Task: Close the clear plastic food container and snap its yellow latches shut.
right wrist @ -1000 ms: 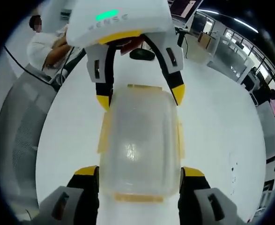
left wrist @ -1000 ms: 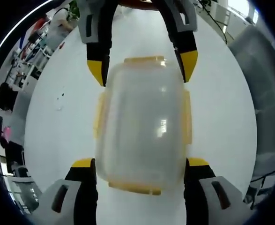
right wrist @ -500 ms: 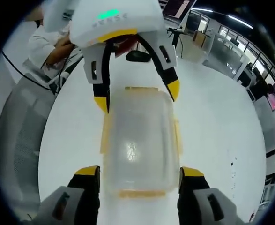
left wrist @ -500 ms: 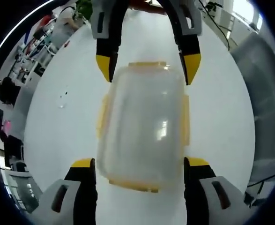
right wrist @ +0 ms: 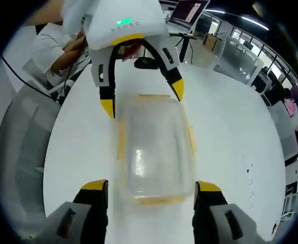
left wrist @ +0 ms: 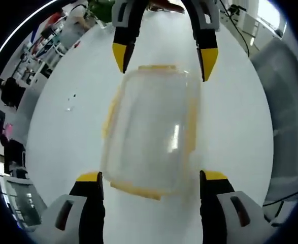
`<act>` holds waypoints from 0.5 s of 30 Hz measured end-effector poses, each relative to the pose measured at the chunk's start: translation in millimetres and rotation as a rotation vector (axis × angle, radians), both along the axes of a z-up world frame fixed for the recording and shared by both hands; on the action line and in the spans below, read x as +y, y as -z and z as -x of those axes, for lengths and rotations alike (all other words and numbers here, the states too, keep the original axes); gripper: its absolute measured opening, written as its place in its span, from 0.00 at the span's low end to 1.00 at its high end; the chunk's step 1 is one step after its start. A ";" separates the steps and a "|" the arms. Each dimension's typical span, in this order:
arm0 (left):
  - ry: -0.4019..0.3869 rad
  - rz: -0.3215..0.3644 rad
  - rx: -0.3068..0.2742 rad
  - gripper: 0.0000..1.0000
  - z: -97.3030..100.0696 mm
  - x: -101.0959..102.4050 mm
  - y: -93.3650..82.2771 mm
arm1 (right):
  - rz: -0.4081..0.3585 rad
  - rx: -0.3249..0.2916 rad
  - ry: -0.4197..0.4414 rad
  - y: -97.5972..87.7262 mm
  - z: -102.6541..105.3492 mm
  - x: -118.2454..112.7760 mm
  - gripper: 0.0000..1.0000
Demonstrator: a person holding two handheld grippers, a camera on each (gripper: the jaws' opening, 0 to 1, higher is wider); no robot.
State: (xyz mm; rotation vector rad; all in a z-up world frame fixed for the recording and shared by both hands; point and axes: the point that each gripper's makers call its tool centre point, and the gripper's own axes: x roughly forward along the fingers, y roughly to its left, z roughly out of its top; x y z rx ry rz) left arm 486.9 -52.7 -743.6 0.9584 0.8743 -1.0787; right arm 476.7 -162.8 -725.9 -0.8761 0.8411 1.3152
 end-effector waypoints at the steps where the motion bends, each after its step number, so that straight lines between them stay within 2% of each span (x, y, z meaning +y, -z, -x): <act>1: -0.003 0.004 0.001 0.76 1.2 -0.2 -0.3 | 0.001 -0.001 0.004 -0.2 1.6 -1.9 0.67; 12: -0.042 0.022 -0.004 0.76 16.7 2.7 -4.6 | -0.004 -0.019 0.051 -3.7 17.8 -18.8 0.66; 15: -0.082 0.056 -0.009 0.75 19.9 2.1 -7.3 | -0.025 -0.015 0.078 -4.7 23.2 -19.7 0.67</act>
